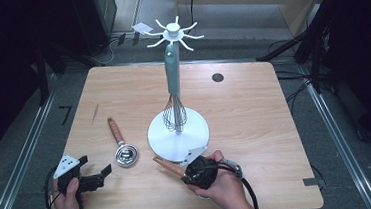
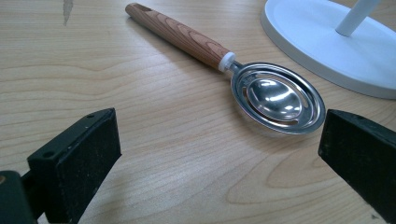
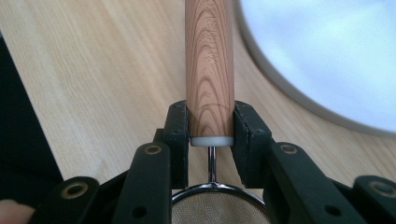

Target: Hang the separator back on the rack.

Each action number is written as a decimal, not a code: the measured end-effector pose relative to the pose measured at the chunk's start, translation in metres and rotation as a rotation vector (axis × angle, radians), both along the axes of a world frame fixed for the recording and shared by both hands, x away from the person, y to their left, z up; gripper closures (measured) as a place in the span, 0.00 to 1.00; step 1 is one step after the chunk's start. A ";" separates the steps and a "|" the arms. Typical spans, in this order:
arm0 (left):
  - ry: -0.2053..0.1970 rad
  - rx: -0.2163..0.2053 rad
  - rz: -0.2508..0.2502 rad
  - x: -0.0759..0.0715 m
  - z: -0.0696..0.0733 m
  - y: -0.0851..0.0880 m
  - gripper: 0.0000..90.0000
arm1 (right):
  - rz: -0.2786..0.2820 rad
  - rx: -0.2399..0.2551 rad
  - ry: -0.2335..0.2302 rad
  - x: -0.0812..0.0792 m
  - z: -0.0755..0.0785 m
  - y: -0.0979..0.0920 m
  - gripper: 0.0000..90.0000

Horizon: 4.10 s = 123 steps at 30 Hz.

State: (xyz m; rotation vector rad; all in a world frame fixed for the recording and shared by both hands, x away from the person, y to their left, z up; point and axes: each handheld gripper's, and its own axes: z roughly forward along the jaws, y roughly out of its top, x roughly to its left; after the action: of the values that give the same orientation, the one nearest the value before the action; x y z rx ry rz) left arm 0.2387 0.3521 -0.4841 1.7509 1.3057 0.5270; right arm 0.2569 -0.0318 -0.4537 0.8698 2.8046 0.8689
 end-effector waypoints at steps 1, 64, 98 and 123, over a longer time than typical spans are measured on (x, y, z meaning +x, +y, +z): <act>0.000 0.000 0.000 0.000 0.000 0.000 0.00 | 0.000 0.000 0.000 0.000 0.000 0.000 0.79; -0.004 -0.017 0.017 0.000 0.000 0.002 0.00 | -0.380 0.373 -0.235 0.017 0.020 -0.092 0.78; -0.006 -0.018 0.008 0.000 0.000 0.001 0.00 | -0.437 0.517 -0.451 0.002 0.063 -0.092 0.78; -0.004 -0.009 0.002 -0.001 0.000 0.001 0.00 | -0.375 0.577 -0.553 -0.003 0.095 -0.078 0.78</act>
State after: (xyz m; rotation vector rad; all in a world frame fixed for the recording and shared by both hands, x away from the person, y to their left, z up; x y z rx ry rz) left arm 0.2373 0.3528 -0.4841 1.7399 1.3056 0.5247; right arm 0.2536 -0.1097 -0.3586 0.9731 1.8658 1.5782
